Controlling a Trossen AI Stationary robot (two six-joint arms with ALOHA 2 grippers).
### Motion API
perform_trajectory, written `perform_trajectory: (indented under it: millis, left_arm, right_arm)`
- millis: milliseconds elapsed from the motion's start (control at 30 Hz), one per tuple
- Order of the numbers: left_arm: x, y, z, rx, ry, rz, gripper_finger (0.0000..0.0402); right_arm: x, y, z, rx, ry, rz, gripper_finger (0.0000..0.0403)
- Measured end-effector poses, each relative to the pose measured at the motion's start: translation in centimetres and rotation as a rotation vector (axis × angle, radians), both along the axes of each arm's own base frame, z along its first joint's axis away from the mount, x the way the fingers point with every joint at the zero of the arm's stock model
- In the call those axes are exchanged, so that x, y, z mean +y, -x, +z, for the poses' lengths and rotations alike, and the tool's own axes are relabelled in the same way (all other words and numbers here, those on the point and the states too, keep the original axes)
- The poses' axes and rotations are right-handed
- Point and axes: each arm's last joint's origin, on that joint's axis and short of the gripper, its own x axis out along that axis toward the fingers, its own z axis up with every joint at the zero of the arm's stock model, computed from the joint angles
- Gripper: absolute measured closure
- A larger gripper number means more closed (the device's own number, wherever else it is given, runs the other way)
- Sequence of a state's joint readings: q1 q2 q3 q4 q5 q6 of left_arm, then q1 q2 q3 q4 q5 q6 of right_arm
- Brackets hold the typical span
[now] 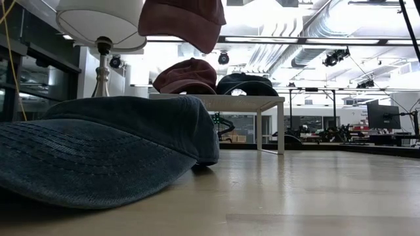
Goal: Pick & Place hat
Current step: Stack the red cap on top of the red cap on the shelf
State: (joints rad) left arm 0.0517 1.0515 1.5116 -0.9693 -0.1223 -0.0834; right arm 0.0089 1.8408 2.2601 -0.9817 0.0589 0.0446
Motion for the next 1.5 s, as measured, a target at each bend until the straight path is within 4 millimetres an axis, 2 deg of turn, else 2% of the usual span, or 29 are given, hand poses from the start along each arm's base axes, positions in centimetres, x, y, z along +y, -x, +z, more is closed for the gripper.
perform_trajectory:
  millis: [1000, 1500]
  left_arm:
    - [0.0, 0.0, -0.1, 0.011, 0.003, -0.007, 0.0235]
    - [0.0, -0.6, -0.4, 0.021, 0.030, 0.011, 0.0234]
  right_arm:
    - [-0.5, 0.0, 0.0, 0.002, 0.016, 0.018, 0.0368]
    - [-2.7, 0.0, 0.1, -0.002, 0.160, 0.001, 0.0368]
